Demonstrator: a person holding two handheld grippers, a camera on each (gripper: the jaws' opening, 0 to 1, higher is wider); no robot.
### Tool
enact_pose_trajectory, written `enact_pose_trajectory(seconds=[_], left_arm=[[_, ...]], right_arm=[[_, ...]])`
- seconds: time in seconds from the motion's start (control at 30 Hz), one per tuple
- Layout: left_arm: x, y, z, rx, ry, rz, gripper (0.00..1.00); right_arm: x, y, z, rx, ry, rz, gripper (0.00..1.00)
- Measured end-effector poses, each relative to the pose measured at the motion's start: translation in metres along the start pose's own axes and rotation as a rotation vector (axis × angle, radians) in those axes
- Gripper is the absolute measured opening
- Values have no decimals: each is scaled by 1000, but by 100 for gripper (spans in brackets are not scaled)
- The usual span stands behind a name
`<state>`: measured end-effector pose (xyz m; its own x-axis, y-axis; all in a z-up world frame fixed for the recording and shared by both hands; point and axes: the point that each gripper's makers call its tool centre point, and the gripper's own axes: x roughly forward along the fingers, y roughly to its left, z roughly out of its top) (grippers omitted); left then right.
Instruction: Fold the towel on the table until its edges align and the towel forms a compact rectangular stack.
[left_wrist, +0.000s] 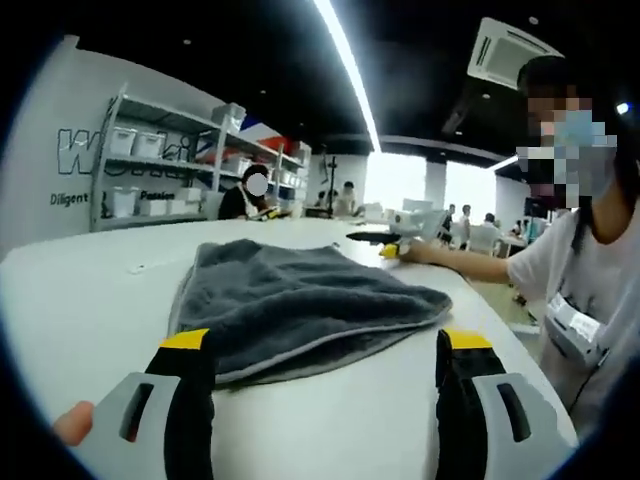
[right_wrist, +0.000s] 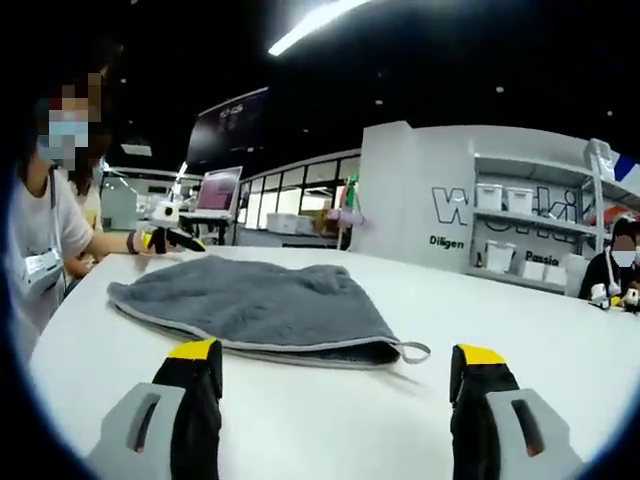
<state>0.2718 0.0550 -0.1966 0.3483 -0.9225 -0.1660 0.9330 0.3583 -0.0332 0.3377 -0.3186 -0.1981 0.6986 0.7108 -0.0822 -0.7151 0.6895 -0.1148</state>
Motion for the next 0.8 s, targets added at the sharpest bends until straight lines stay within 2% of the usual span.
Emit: enact_pose_trajectory(seconds=[0.07, 0.2, 0.27, 0.37, 0.4, 0.5, 0.57, 0.8], left_arm=[[7, -5, -2, 53, 27, 14, 85], [20, -13, 2, 126, 33, 38, 77], [22, -12, 5, 187, 42, 60, 69], [22, -5, 9, 354, 81, 137, 59], [23, -2, 8, 399, 103, 164, 59], [26, 1, 7, 454, 123, 195, 58], [28, 6, 4, 525, 170, 234, 54], [37, 7, 0, 688, 245, 286, 50]], right_arm=[[0, 0, 1, 0, -5, 1, 95], [0, 3, 3, -1, -12, 6, 94], [0, 2, 3, -3, -12, 11, 94], [0, 3, 5, -6, -17, 17, 93], [-1, 3, 5, -7, -18, 18, 92], [-1, 3, 5, -10, -15, 23, 92], [0, 6, 5, -9, -16, 29, 91], [0, 12, 4, -14, -13, 41, 90]])
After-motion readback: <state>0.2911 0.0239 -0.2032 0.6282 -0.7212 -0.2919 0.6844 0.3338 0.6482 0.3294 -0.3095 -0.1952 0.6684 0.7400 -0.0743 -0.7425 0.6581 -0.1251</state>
